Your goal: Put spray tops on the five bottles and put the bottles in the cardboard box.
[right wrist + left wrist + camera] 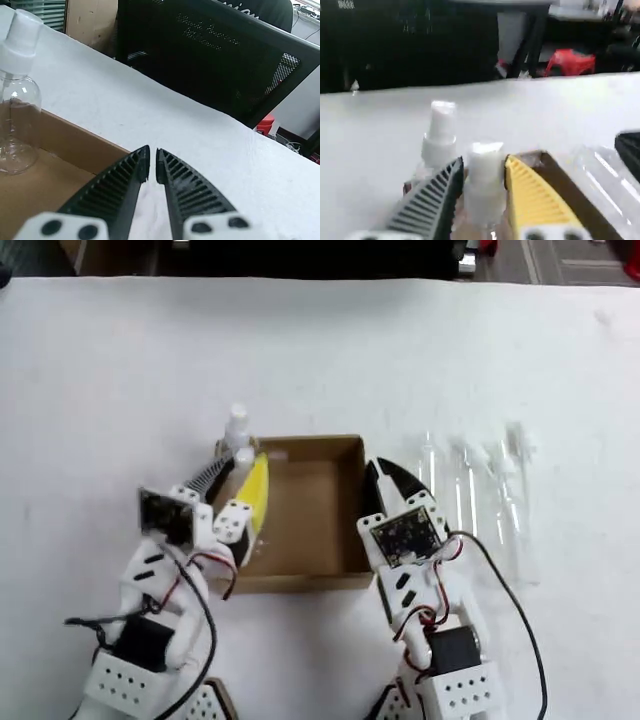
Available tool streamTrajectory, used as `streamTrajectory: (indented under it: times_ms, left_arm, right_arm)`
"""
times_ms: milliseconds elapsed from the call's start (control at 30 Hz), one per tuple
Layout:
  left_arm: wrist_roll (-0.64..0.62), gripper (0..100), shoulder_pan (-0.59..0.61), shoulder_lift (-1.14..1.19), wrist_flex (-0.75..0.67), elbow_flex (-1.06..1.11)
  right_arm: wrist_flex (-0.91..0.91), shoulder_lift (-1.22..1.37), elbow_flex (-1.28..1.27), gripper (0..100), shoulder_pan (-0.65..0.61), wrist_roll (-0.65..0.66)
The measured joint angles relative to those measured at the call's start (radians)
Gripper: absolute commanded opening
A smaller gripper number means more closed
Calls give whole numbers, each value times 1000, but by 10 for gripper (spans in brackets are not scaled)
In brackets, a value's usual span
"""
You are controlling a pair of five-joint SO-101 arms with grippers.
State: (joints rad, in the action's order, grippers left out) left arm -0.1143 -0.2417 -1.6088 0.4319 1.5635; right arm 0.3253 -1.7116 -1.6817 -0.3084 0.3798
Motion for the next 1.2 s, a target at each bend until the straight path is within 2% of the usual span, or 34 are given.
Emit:
streamTrajectory:
  times_ms: [333,767,900,1200]
  left_arm:
    - [0,147,2,-3,198,-98]
    - [8,148,2,-3,247,-101]
    - [61,148,2,-3,247,-161]
    - [74,146,2,-3,247,-368]
  right_arm:
    - [0,0,0,15,0,0]
    - [0,0,0,15,0,0]
    - [0,0,0,15,0,0]
    - [0,0,0,15,0,0]
